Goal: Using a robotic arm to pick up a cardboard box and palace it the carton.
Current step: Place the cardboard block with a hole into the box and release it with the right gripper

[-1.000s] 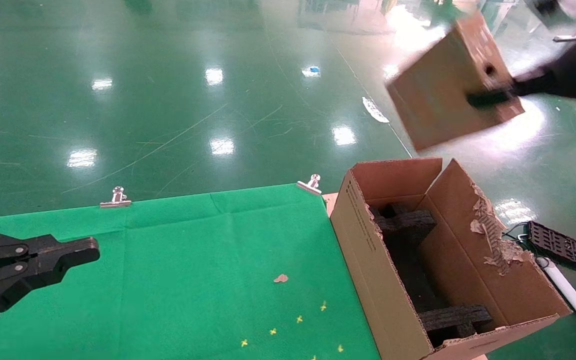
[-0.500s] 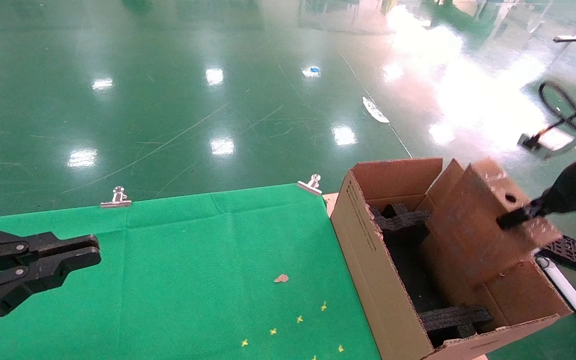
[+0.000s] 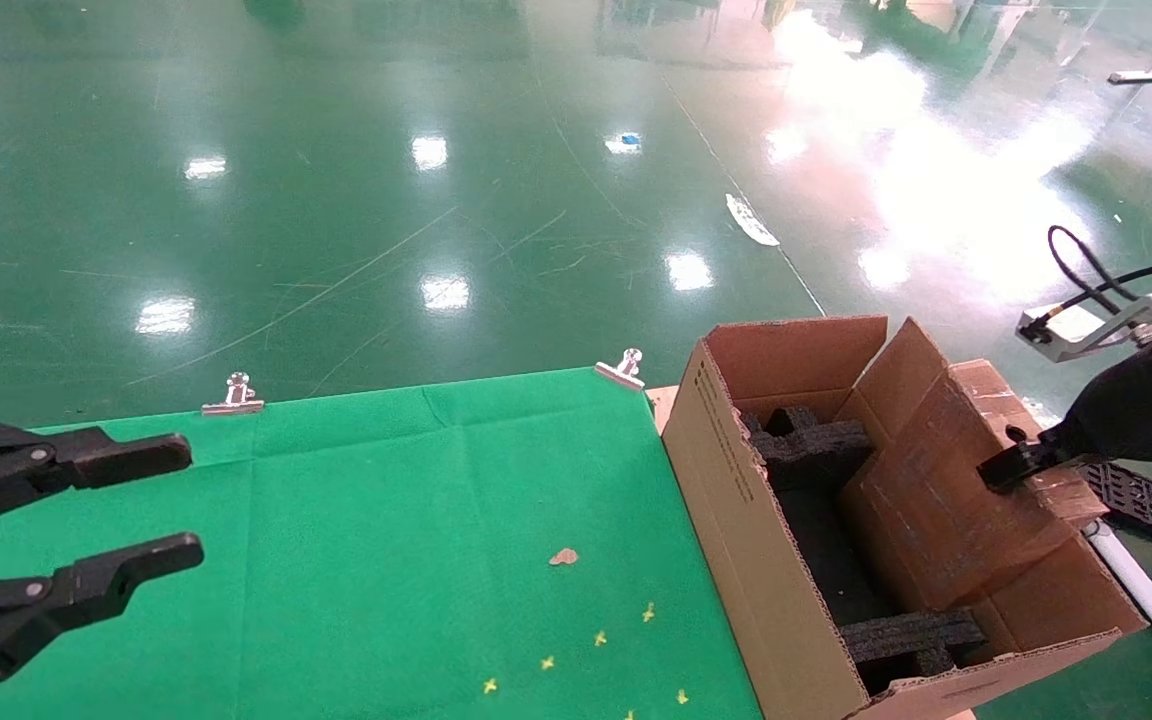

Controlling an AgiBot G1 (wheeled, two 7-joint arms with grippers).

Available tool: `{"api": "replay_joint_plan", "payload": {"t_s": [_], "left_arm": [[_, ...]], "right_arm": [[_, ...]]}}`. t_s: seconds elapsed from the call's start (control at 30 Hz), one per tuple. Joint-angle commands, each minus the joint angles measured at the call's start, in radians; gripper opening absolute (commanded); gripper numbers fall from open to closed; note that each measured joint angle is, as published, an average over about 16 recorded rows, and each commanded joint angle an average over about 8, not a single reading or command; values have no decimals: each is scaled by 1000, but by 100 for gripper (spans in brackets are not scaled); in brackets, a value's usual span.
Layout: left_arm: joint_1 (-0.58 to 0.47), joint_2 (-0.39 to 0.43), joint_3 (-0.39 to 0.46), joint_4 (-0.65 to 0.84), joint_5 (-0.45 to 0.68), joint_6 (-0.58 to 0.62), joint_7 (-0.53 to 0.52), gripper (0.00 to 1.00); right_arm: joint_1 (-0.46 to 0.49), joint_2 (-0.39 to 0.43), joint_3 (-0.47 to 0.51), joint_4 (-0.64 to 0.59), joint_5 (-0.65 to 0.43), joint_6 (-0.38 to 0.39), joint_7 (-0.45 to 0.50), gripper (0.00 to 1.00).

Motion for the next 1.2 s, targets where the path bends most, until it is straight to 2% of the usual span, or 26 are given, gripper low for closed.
{"api": "replay_joint_plan", "payload": {"t_s": [0.03,0.37,0.63,0.83,0.87,1.0,1.13,1.2], "left_arm": [[0,0,0,0,0,0,0,100],[0,0,1,0,0,0,0,100],[0,0,1,0,-1,-1,1,100],[0,-1,2,0,-1,-1,1,100],[0,-1,2,0,-1,-1,1,100],[0,-1,2,0,-1,-1,1,100],[0,-1,2,0,-1,-1,1,100],[0,-1,2,0,-1,-1,1,100]], "right_arm": [[-19,-10,-2,-19,3,16,5,0],[-143,-48,-11,-46,25,107,49,0],[-299,-65,5,-60,85,261,49,0],[-415,-71,35,-94,161,375,-2,0],[-429,-70,43,-99,175,390,-15,2],[-461,-59,70,-114,222,432,-79,52],[-465,-51,86,-129,246,435,-131,100],[-462,-52,89,-140,251,429,-146,100]]}}
